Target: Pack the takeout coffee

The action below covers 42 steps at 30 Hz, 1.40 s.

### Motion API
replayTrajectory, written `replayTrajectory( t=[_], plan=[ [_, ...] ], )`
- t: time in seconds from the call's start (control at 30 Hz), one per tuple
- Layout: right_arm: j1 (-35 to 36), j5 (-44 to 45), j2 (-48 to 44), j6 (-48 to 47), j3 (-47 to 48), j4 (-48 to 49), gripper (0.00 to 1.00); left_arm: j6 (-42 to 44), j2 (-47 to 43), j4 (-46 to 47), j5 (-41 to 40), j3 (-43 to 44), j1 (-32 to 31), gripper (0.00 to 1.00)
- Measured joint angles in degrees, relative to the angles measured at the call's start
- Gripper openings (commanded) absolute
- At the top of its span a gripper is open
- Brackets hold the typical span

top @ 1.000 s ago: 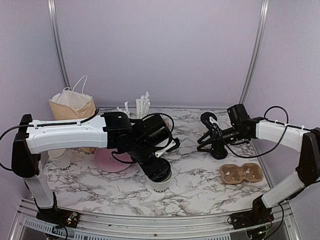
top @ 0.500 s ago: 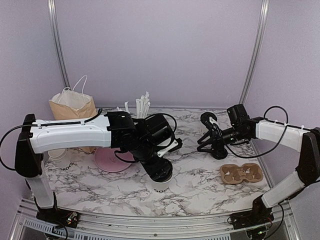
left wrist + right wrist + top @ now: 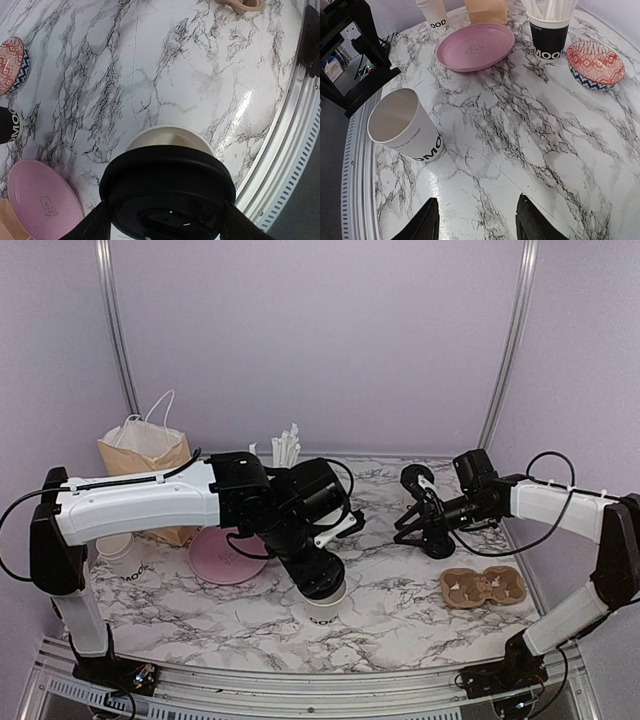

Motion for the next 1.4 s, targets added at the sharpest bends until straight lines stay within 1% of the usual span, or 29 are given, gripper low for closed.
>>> replayTrajectory(
  t=[0.83, 0.97, 1.27, 1.3, 1.33, 1.4],
  plan=[
    [0.0, -0.4, 0.2, -1.2, 0.0, -0.5, 0.5, 0.5, 3.0, -1.2, 0.7, 0.7, 0.8, 0.68],
    [0.0, -0.4, 0.2, -1.2, 0.0, -0.7, 0.51, 0.6, 4.4, -1.4, 1.2, 2.5, 0.9, 0.69],
    [0.0, -0.4, 0.2, -1.4, 0.0, -1.0, 0.51, 1.6, 7.2, -1.5, 1.8, 4.5, 0.9, 0.85],
    [0.0, -0.4, 0.2, -1.4, 0.0, -1.0, 0.51, 1.6, 7.3, -1.5, 1.8, 4.5, 0.9, 0.88],
    [0.0, -0.4, 0.2, -1.4, 0.0, -1.1, 0.52, 1.6, 7.5, -1.5, 1.7, 4.5, 0.9, 0.97],
    [0.0, -0.5, 0.2, -1.4, 0.0, -1.1, 0.52, 1.6, 7.5, -1.6, 1.6, 4.5, 0.9, 0.99]
  ],
)
